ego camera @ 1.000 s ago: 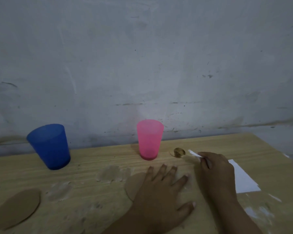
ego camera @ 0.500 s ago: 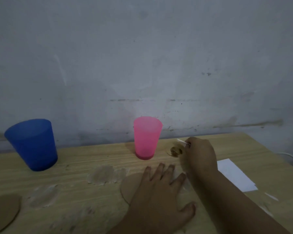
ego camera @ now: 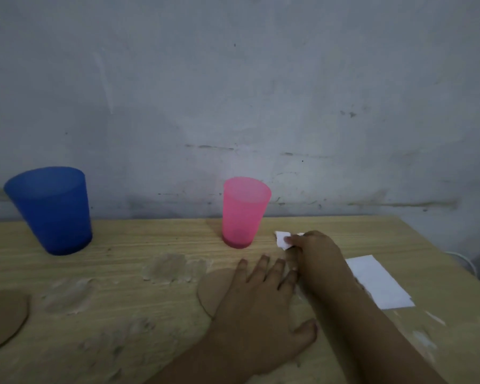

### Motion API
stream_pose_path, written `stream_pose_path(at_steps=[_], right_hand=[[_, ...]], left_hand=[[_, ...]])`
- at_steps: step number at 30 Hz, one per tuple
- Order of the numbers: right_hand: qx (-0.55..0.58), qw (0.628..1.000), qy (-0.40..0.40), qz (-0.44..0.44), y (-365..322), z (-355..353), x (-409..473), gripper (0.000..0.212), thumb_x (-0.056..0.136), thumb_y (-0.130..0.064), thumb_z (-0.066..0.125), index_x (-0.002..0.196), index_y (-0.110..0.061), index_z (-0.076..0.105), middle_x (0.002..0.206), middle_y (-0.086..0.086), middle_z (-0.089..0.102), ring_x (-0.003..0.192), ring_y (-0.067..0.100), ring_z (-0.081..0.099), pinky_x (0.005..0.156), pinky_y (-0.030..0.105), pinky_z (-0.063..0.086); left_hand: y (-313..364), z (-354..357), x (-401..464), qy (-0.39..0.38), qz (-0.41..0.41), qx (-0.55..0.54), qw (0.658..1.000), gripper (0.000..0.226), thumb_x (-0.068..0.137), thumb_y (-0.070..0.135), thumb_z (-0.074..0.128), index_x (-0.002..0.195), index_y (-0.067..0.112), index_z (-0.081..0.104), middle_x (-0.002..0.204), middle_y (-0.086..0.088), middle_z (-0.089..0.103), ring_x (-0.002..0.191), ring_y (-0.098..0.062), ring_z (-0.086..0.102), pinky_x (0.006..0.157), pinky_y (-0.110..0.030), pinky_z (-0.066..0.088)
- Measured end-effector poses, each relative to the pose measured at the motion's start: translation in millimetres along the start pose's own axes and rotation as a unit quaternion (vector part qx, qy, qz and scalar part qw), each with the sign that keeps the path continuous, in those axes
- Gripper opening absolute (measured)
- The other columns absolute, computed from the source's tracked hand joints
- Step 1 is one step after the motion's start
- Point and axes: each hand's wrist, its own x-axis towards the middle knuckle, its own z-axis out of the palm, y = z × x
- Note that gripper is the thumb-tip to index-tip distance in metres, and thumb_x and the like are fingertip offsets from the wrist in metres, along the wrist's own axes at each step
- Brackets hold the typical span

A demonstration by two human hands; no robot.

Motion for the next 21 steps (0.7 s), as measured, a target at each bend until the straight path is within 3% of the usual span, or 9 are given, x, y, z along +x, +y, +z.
stream_pose_path(at_steps=[3, 6, 8, 10, 13, 16, 19, 21], right_hand=[[0.022, 0.999, -0.002, -0.031, -7.1, -3.4, 3.7, 0.03, 0.09, -0.02, 0.049, 0.115, -0.019, 0.065, 0.117, 0.01, 0.065, 0.11, 0.026, 0.058, 0.093, 0.031, 0.043], [0.031, 0.998, -0.025, -0.048, 4.2, -10.0, -2.5, 0.039, 0.094, -0.018, 0.035, 0.124, -0.024, 0.059, 0.136, 0.002, 0.055, 0.124, 0.017, 0.05, 0.113, 0.029, 0.019], [0.051, 0.998, -0.022, -0.037, 16.5, -15.3, -7.3, 0.04, 0.095, -0.012, 0.035, 0.124, -0.026, 0.059, 0.138, 0.0, 0.052, 0.128, 0.012, 0.047, 0.116, 0.028, 0.004], [0.048, 0.998, -0.04, -0.024, 19.3, -16.6, -6.8, 0.041, 0.098, -0.015, 0.029, 0.131, -0.026, 0.052, 0.144, 0.002, 0.044, 0.135, 0.011, 0.037, 0.116, 0.028, -0.001], [0.042, 0.994, -0.081, -0.066, 14.4, -11.7, -3.7, 0.042, 0.101, -0.019, 0.023, 0.139, -0.027, 0.041, 0.151, -0.001, 0.033, 0.141, 0.011, 0.023, 0.113, 0.022, -0.001], [0.126, 0.988, -0.072, -0.044, 15.6, -15.9, -10.3, 0.042, 0.097, -0.035, 0.025, 0.125, -0.035, 0.056, 0.144, -0.007, 0.043, 0.139, 0.016, 0.027, 0.108, 0.019, 0.011], [0.11, 0.993, -0.033, -0.011, 22.1, -18.4, -9.7, 0.039, 0.1, -0.024, 0.029, 0.12, -0.028, 0.062, 0.137, -0.001, 0.053, 0.133, 0.018, 0.036, 0.099, 0.009, 0.011], [0.082, 0.995, -0.053, -0.014, 18.5, -14.4, -5.3, 0.04, 0.102, -0.022, 0.024, 0.134, -0.022, 0.048, 0.146, 0.002, 0.042, 0.137, 0.017, 0.029, 0.101, 0.013, 0.007]], left_hand=[[2.0, 0.4, 1.5, 0.002, -0.001, 0.007, 1.0, 0.088, 0.076, 0.071, 0.018, 0.15, 0.023, 0.017, 0.16, 0.0, 0.011, 0.146, -0.021, 0.004, 0.11, -0.045, -0.016], [1.5, -1.8, 3.5, 0.017, -0.001, 0.017, 1.0, 0.083, 0.081, 0.068, 0.026, 0.149, 0.021, 0.02, 0.159, -0.003, 0.017, 0.146, -0.023, 0.009, 0.11, -0.047, -0.013], [0.2, -1.9, 4.8, -0.001, -0.001, 0.003, 1.0, 0.083, 0.083, 0.068, 0.027, 0.15, 0.022, 0.014, 0.16, -0.002, 0.009, 0.146, -0.02, 0.001, 0.111, -0.044, -0.014], [-0.2, -1.7, 4.9, -0.002, -0.008, 0.001, 1.0, 0.083, 0.083, 0.068, 0.026, 0.15, 0.021, 0.012, 0.16, -0.002, 0.007, 0.146, -0.018, -0.002, 0.112, -0.044, -0.013], [0.4, -0.8, 3.2, -0.003, -0.012, 0.006, 1.0, 0.084, 0.082, 0.069, 0.024, 0.151, 0.022, 0.009, 0.16, -0.003, 0.006, 0.146, -0.018, -0.004, 0.112, -0.044, -0.014], [0.2, 0.1, 3.0, 0.002, -0.015, 0.015, 1.0, 0.085, 0.081, 0.071, 0.022, 0.151, 0.024, 0.008, 0.16, -0.004, 0.006, 0.146, -0.017, -0.003, 0.112, -0.043, -0.015], [-0.4, 1.5, 3.0, -0.003, -0.019, 0.02, 1.0, 0.087, 0.079, 0.072, 0.02, 0.151, 0.024, 0.008, 0.16, -0.005, 0.004, 0.146, -0.018, -0.006, 0.111, -0.041, -0.016], [-0.8, 2.3, 3.2, 0.002, -0.018, 0.022, 1.0, 0.087, 0.079, 0.073, 0.02, 0.151, 0.024, 0.008, 0.16, -0.005, 0.003, 0.146, -0.018, -0.006, 0.11, -0.039, -0.015]])
